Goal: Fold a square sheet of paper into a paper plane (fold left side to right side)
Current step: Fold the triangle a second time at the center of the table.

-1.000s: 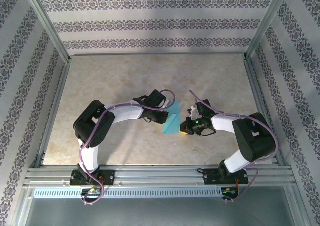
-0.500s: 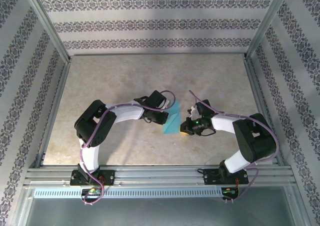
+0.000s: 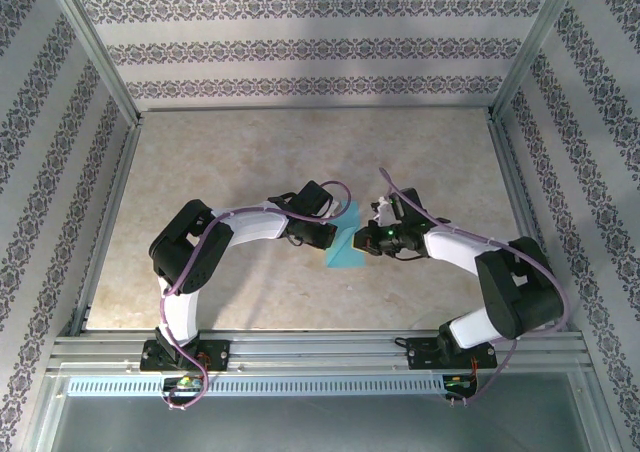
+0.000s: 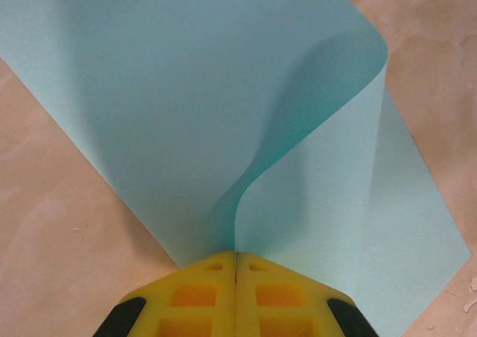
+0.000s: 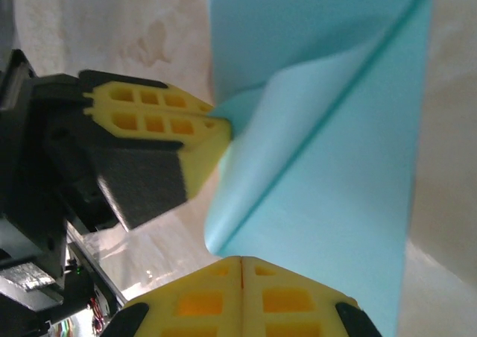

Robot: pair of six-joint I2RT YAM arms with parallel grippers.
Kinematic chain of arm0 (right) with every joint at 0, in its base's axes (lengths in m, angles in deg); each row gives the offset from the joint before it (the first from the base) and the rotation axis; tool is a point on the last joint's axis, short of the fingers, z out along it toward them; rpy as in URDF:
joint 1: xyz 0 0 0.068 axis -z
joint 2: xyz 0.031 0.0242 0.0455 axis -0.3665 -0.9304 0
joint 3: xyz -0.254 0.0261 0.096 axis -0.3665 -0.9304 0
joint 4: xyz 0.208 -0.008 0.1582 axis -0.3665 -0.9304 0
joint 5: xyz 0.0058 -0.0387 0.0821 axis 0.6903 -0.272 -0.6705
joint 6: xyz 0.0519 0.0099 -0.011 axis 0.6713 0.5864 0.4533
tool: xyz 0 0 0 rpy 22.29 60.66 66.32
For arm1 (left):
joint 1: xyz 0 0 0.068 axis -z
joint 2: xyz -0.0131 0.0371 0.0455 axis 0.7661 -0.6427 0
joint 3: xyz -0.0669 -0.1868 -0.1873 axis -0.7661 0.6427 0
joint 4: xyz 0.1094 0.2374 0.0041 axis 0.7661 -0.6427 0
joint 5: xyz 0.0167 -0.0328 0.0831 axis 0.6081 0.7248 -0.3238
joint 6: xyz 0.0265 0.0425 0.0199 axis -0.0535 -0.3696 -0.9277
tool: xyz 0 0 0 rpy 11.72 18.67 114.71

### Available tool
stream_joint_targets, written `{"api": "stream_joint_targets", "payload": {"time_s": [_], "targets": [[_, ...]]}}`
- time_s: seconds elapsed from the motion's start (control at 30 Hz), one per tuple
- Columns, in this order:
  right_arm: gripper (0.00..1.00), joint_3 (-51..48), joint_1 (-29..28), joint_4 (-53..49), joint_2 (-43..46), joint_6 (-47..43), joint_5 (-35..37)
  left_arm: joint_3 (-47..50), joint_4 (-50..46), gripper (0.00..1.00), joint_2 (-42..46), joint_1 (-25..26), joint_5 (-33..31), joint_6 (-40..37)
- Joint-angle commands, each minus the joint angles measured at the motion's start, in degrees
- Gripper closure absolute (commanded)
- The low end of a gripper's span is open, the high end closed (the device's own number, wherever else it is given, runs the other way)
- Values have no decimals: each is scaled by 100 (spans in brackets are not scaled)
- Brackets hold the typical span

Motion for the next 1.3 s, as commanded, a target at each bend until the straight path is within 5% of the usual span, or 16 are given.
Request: {"api": "stream_joint_targets", "payload": {"time_s": [0.0, 1.27], "targets": [[100, 169, -136, 609, -277, 352, -2, 93, 18, 100, -176, -53, -67, -66], [100, 400, -309, 883, -1307, 364, 216, 56, -26, 100, -247, -35, -127, -129]]}}
